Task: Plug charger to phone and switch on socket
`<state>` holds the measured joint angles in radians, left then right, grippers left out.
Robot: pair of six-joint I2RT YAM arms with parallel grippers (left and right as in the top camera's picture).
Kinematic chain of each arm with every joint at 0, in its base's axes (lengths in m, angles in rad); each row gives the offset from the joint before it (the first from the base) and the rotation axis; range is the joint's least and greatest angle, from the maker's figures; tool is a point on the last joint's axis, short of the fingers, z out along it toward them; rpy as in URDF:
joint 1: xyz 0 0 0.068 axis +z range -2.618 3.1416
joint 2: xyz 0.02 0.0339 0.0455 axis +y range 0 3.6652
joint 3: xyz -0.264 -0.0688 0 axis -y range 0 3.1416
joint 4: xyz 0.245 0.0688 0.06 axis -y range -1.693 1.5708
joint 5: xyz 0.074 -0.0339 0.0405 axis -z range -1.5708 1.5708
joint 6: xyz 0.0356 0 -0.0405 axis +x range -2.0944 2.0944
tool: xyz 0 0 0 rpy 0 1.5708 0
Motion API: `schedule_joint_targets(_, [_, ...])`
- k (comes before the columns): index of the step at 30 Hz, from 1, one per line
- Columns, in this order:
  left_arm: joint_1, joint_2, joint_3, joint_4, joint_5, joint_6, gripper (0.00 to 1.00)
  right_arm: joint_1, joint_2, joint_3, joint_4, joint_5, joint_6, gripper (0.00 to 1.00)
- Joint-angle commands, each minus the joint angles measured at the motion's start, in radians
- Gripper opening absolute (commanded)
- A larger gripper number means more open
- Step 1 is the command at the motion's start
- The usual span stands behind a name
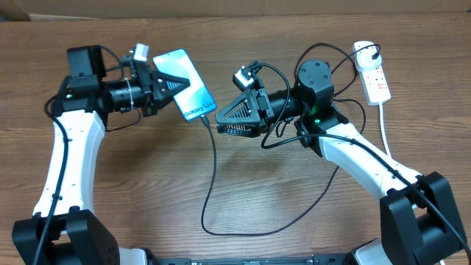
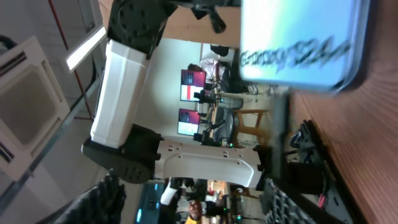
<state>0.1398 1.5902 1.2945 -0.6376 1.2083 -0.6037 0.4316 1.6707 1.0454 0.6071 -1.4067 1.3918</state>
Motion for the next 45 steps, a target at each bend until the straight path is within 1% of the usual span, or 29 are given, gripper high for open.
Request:
schedule_joint_targets(1, [0.001, -0.007, -0.002, -0.018, -0.084, 0.093, 0.04, -0.004, -0.002, 0.003, 0.003, -0.007, -0.013, 0.73])
schedule_joint_targets(5, [0.000, -0.006, -0.002, -0.111, -0.271, 0.168, 0.04, -0.004, 0.016, 0.003, 0.003, -0.005, -0.014, 0.75])
schedule_joint_targets(7, [-0.003, -0.006, -0.002, -0.143, -0.330, 0.213, 0.04, -0.004, 0.034, 0.003, 0.003, -0.003, -0.014, 0.76])
schedule_joint_targets(9, [-0.004, -0.006, -0.002, -0.159, -0.352, 0.225, 0.04, -0.004, 0.058, 0.003, -0.006, 0.004, -0.033, 0.77])
schedule_joint_targets(12, [-0.004, -0.006, -0.002, -0.161, -0.384, 0.234, 0.04, -0.004, 0.087, 0.003, -0.100, 0.041, -0.087, 0.79])
schedule_joint_targets(16, [-0.016, -0.006, -0.004, -0.174, -0.552, 0.240, 0.04, -0.004, 0.116, 0.003, -0.209, 0.084, -0.119, 0.79])
schedule_joint_targets(18, [-0.034, -0.001, -0.004, -0.174, -0.592, 0.276, 0.04, -0.004, 0.116, 0.003, -0.220, 0.108, -0.146, 0.79])
schedule_joint_targets(20, [-0.060, 0.013, -0.004, -0.173, -0.591, 0.299, 0.04, -0.006, 0.116, 0.003, -0.220, 0.132, -0.168, 0.75])
schedule_joint_targets(22, [-0.090, 0.035, -0.004, -0.169, -0.591, 0.306, 0.04, -0.012, 0.116, 0.003, -0.228, 0.163, -0.187, 0.66])
schedule_joint_targets(23, [-0.106, 0.051, -0.004, -0.168, -0.591, 0.312, 0.04, -0.016, 0.116, 0.003, -0.237, 0.186, -0.201, 0.63])
schedule_joint_targets(27, [-0.181, 0.142, -0.004, -0.161, -0.573, 0.326, 0.04, -0.045, 0.116, 0.003, -0.308, 0.224, -0.277, 0.64])
schedule_joint_targets(30, [-0.227, 0.208, -0.004, -0.114, -0.496, 0.372, 0.04, -0.075, 0.116, 0.003, -0.399, 0.228, -0.363, 0.65])
schedule_joint_targets(34, [-0.262, 0.269, -0.003, -0.009, -0.372, 0.371, 0.04, -0.122, 0.108, 0.003, -0.539, 0.259, -0.481, 0.68])
schedule_joint_targets(35, [-0.269, 0.278, -0.003, 0.016, -0.359, 0.366, 0.04, -0.134, 0.104, 0.003, -0.571, 0.274, -0.505, 0.69])
schedule_joint_targets(39, [-0.294, 0.306, -0.003, 0.063, -0.416, 0.330, 0.04, -0.188, 0.054, 0.004, -0.757, 0.392, -0.625, 0.73])
schedule_joint_targets(42, [-0.320, 0.324, -0.003, 0.092, -0.472, 0.325, 0.04, -0.225, -0.010, 0.023, -0.978, 0.581, -0.731, 0.76])
schedule_joint_targets(44, [-0.333, 0.336, -0.003, 0.126, -0.493, 0.290, 0.04, -0.233, -0.045, 0.040, -1.102, 0.695, -0.774, 0.77])
schedule_joint_targets(45, [-0.339, 0.346, -0.003, 0.151, -0.510, 0.251, 0.04, -0.236, -0.063, 0.048, -1.162, 0.748, -0.793, 0.77])
